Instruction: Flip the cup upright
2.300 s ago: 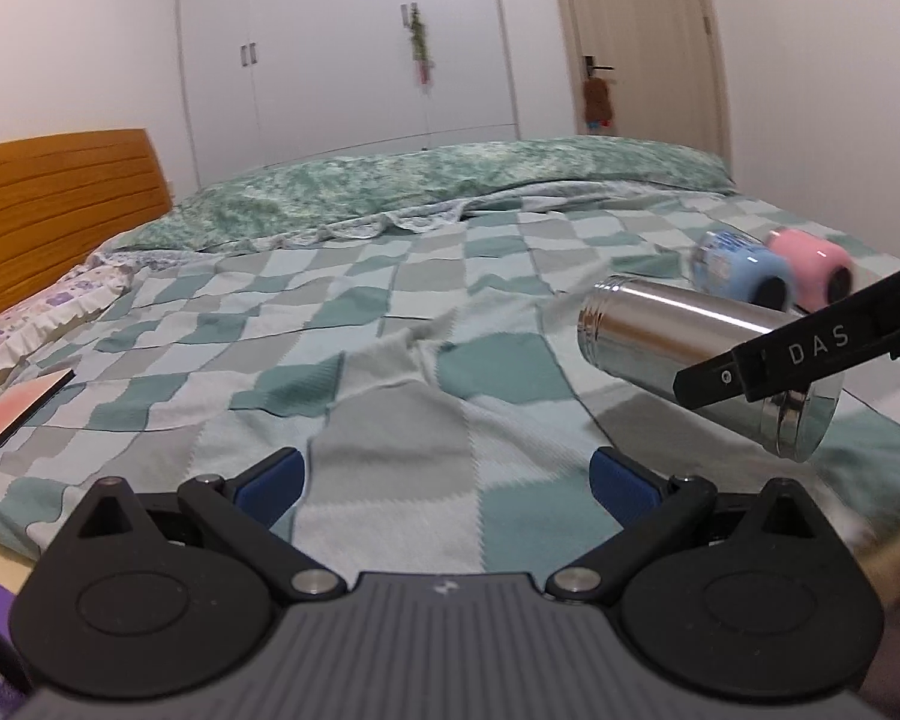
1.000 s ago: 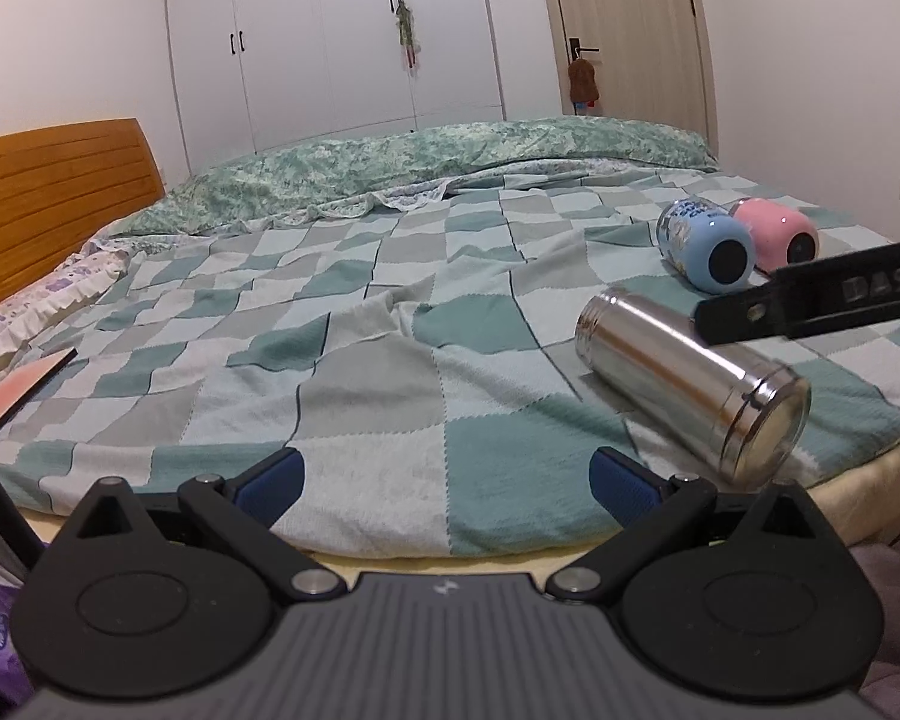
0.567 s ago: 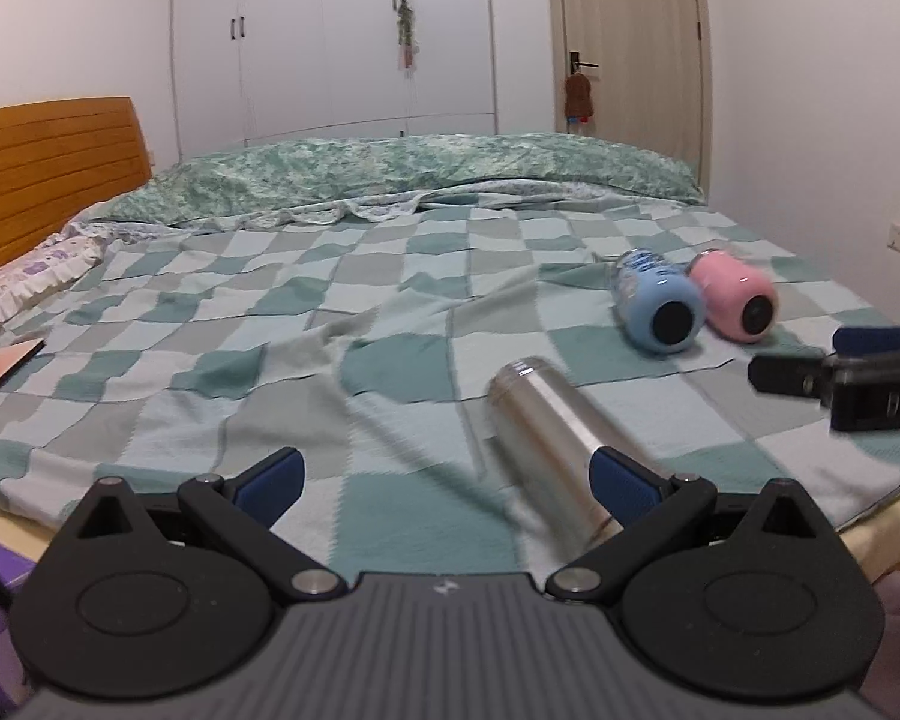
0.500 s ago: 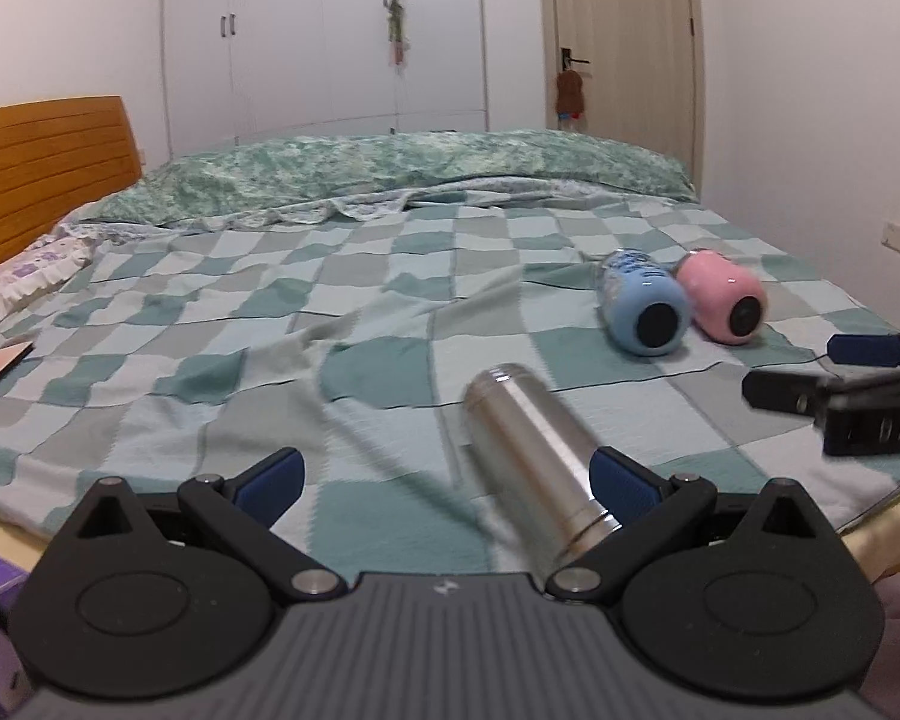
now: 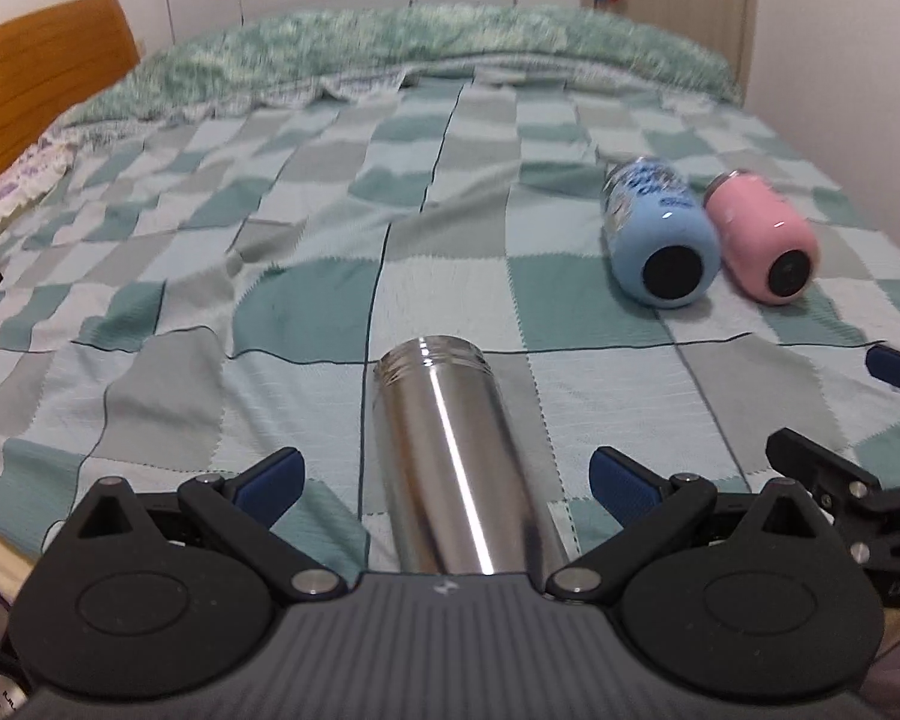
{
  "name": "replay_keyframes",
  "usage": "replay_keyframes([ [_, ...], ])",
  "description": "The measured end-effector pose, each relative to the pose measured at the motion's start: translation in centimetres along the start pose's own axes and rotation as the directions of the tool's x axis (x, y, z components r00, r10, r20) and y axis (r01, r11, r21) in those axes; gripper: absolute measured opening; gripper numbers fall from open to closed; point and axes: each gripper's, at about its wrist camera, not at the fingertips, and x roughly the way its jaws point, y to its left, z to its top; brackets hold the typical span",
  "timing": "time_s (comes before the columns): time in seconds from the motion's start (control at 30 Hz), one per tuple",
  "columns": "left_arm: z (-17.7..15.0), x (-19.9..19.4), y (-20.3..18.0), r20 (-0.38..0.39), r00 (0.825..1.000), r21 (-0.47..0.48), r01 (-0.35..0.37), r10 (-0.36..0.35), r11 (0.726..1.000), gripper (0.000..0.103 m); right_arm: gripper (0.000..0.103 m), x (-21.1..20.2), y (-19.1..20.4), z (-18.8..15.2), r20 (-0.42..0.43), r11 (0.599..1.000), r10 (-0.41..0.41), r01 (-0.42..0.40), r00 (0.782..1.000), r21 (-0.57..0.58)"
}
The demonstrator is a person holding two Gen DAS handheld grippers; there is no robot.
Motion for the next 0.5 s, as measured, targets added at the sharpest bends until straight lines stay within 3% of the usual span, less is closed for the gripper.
replay_keyframes([
  [0.23, 1.5, 3.1, -0.5, -0.088, 0.995, 0.007, -0.052, 0.053, 0.999, 0.1, 0.103, 3.5, -1.6, 0.1, -0.009, 0.998, 0.056, -0.056, 0.998, 0.013],
  [0.33, 2.0, 4.3, -0.4, -0.151, 0.987, 0.012, -0.06, 0.061, 0.998, 0.088, 0.103, 4.5, -1.8, 0.0, -0.013, 0.996, 0.083, -0.083, 0.996, 0.011],
  [0.4, 2.2, 5.3, -0.3, -0.214, 0.976, -0.001, -0.036, 0.035, 0.999, 0.07, 0.103, 5.0, -1.8, -0.1, -0.016, 0.996, 0.095, -0.095, 0.995, 0.006],
  [0.5, 2.4, 6.5, -0.1, -0.276, 0.961, -0.02, -0.007, 0.001, 1.0, 0.068, 0.103, 5.1, -1.7, -0.2, -0.015, 0.994, 0.107, -0.107, 0.994, 0.003],
])
